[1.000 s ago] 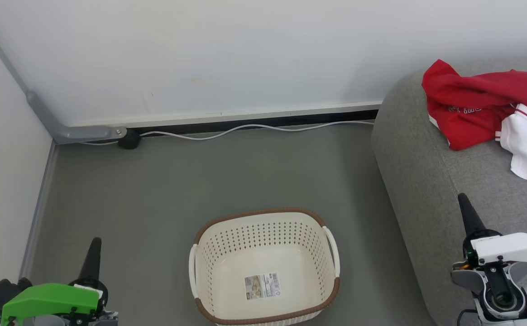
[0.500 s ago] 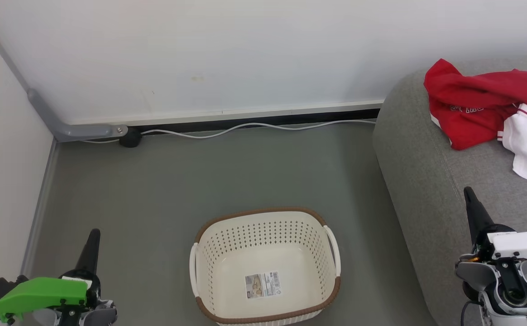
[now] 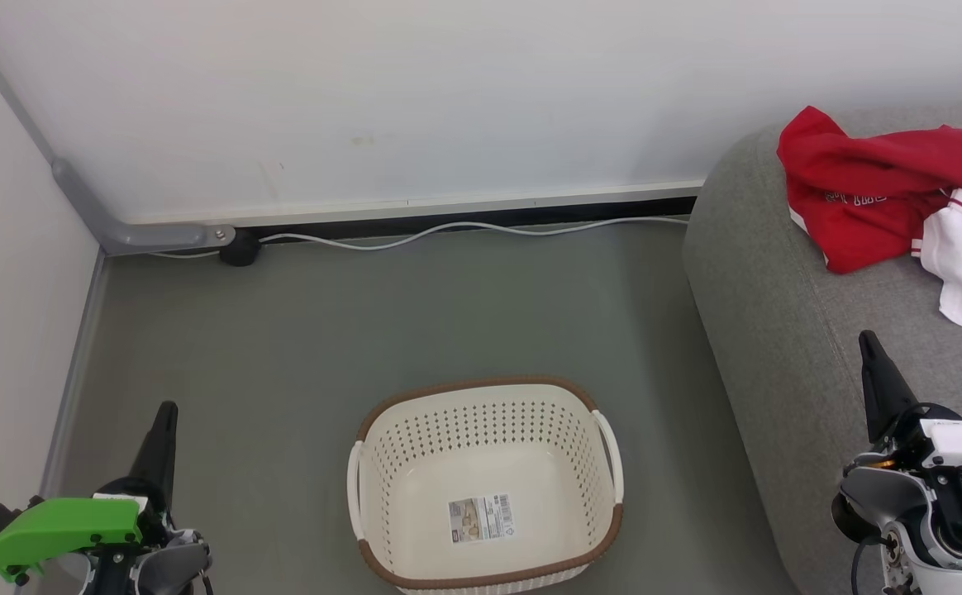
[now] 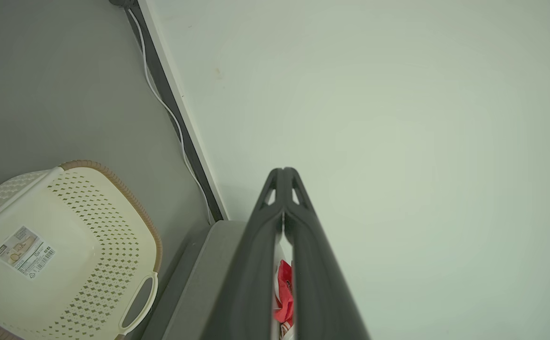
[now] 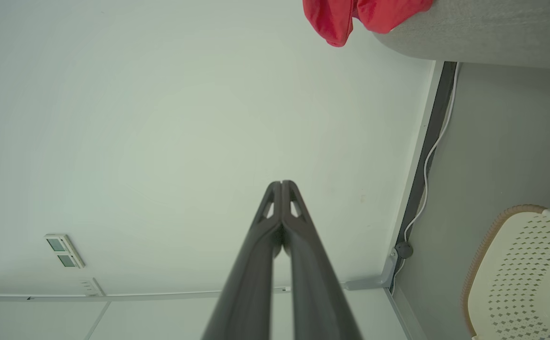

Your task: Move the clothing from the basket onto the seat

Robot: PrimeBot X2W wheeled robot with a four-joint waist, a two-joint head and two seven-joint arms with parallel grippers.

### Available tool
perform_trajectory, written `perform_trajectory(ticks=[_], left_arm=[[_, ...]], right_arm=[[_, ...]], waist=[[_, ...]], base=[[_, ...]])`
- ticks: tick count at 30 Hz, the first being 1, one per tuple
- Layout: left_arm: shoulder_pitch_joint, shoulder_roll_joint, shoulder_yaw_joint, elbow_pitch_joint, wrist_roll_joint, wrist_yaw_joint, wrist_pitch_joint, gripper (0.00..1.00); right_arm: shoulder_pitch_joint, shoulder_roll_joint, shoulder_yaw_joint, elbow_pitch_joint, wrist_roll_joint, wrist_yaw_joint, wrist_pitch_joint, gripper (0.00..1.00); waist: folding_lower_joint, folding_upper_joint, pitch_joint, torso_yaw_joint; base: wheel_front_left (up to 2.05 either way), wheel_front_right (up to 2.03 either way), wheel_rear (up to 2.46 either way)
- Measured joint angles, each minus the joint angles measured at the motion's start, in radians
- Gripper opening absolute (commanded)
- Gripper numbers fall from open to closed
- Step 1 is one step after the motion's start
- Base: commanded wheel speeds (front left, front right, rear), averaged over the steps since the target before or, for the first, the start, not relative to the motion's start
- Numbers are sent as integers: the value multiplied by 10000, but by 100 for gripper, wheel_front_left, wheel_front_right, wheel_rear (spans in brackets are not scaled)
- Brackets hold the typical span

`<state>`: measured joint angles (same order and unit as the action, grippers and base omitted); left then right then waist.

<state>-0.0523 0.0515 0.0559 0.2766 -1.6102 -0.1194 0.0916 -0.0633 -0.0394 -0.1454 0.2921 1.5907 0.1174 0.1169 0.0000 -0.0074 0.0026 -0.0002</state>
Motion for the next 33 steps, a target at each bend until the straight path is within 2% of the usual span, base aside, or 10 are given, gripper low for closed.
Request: perform_trajectory(ticks=[33], left_arm=[[-89, -17, 31, 38, -2, -40, 0, 0]], right_arm=[[-3, 2, 8, -63, 36, 12, -4, 0]], waist=[[0, 0, 0, 1]], base=[[0, 0, 0]])
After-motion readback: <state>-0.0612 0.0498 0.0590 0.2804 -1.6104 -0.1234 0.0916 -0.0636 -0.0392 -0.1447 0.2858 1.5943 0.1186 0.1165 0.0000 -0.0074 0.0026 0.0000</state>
